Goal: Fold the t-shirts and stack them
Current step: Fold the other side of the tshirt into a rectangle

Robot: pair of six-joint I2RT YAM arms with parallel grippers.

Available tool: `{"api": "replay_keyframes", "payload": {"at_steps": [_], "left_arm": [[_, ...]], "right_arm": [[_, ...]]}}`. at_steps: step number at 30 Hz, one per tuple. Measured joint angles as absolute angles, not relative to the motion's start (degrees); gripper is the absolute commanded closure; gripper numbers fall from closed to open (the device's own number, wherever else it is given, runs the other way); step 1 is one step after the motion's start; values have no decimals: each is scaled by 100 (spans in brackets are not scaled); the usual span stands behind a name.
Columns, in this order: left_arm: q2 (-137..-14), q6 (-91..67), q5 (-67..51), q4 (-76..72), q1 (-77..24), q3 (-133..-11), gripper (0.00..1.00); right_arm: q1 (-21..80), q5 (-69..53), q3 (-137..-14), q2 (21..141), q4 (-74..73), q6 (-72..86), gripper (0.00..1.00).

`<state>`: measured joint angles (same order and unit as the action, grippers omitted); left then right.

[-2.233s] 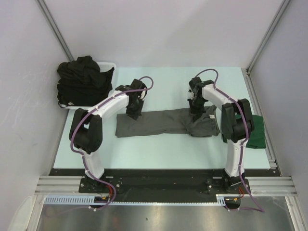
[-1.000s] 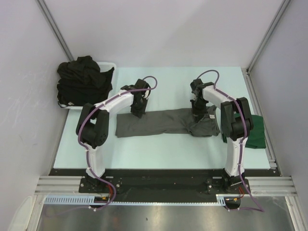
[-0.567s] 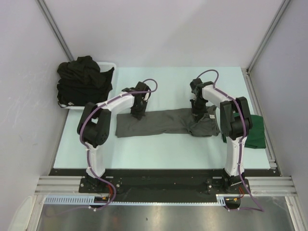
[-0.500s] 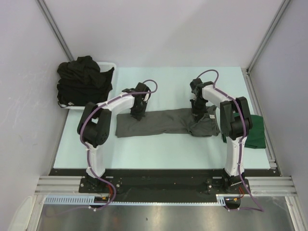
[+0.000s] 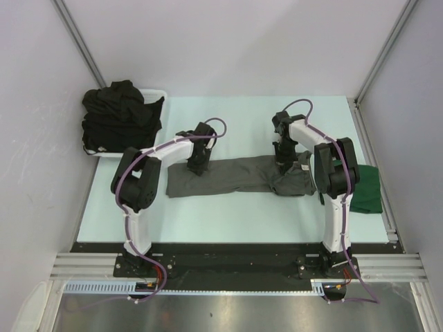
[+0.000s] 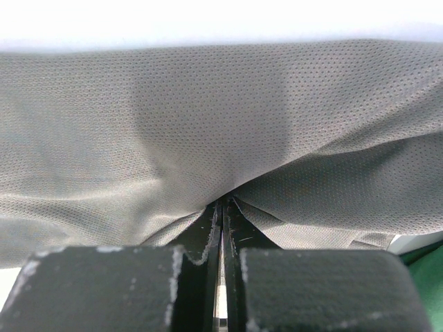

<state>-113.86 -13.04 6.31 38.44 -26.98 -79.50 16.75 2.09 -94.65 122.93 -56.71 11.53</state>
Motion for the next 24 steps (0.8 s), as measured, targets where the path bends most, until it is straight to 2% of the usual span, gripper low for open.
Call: {"api": "replay_keyframes", "payload": {"at_steps": [24], "left_arm": [[-10759,-1347,735,3212,-2698,-7008,100]], "right_arm": [[1601,200,-9946,12623,-5767,1149,100]]}}
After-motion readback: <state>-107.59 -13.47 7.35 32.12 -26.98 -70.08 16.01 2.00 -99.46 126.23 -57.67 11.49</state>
